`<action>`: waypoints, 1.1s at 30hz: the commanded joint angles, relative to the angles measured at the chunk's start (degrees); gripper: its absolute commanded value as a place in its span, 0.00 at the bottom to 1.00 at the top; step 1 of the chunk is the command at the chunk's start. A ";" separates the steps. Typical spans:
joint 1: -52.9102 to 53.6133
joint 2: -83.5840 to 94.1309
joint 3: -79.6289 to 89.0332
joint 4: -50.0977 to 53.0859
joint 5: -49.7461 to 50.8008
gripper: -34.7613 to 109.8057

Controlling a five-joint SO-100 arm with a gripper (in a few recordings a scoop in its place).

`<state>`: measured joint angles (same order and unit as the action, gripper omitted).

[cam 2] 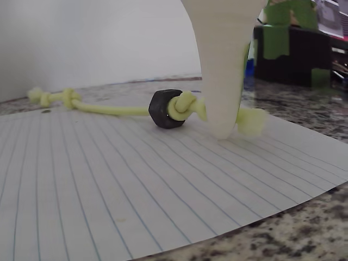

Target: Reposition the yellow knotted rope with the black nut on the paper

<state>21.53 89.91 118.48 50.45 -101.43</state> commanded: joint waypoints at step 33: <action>26.10 60.12 31.73 -32.34 7.47 0.24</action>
<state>47.37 147.30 147.39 21.53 -96.68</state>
